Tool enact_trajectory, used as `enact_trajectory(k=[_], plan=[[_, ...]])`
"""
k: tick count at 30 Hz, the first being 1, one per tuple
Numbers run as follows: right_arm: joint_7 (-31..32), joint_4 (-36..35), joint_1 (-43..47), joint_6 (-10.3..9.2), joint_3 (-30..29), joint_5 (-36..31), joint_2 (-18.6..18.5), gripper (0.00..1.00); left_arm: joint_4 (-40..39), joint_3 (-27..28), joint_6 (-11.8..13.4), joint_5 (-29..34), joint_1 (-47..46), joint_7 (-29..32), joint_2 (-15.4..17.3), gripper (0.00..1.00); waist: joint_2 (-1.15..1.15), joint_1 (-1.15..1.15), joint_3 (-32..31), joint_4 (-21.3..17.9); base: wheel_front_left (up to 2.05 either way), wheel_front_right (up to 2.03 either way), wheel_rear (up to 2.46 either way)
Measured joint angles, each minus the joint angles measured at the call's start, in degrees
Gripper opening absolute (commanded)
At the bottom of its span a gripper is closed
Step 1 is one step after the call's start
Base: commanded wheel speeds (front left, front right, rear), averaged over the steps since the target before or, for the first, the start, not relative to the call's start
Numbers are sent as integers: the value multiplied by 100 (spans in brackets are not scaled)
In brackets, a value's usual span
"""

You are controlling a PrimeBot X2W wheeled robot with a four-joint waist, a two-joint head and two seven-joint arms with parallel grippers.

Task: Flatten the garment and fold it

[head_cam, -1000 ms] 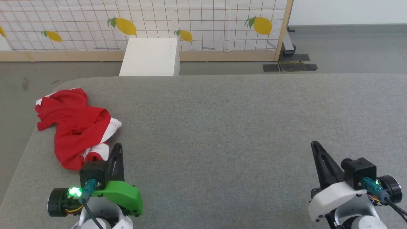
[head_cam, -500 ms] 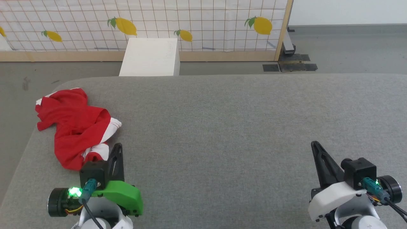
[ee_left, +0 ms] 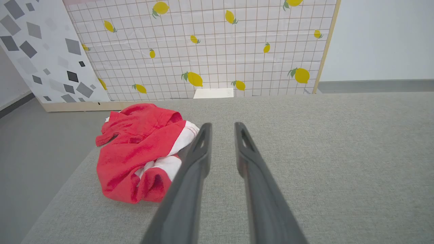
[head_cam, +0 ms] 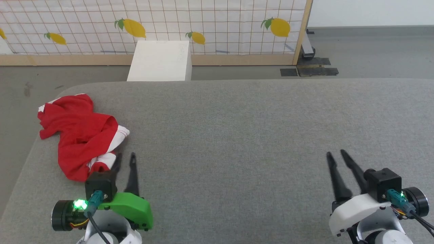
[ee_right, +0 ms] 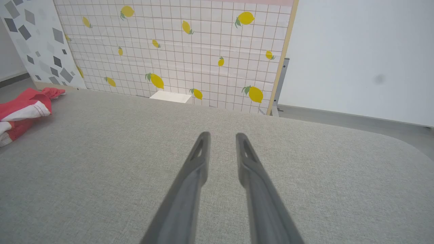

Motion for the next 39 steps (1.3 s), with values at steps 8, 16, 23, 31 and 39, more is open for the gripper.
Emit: enact_trajectory(k=[8,16,23,31,39], plan=[[-55,23,1,0,-2,0,0,100,90,-89,1,-44,-3,-55,0,100,0,0,-19,1,0,0,0],[-147,64,1,0,-2,0,0,100,214,-193,46,-91,-13,-154,0,100,0,0,-37,1,0,0,0],[-231,101,1,0,-1,-1,0,100,292,-249,98,-144,-30,-230,0,100,0,0,-51,-1,0,0,0],[-313,135,1,0,-3,26,0,100,290,-261,102,-221,-35,-315,0,100,0,0,-66,6,0,0,0],[-439,180,1,0,-16,45,0,100,328,-277,103,-358,-35,-441,0,100,0,0,-78,15,0,0,0]])
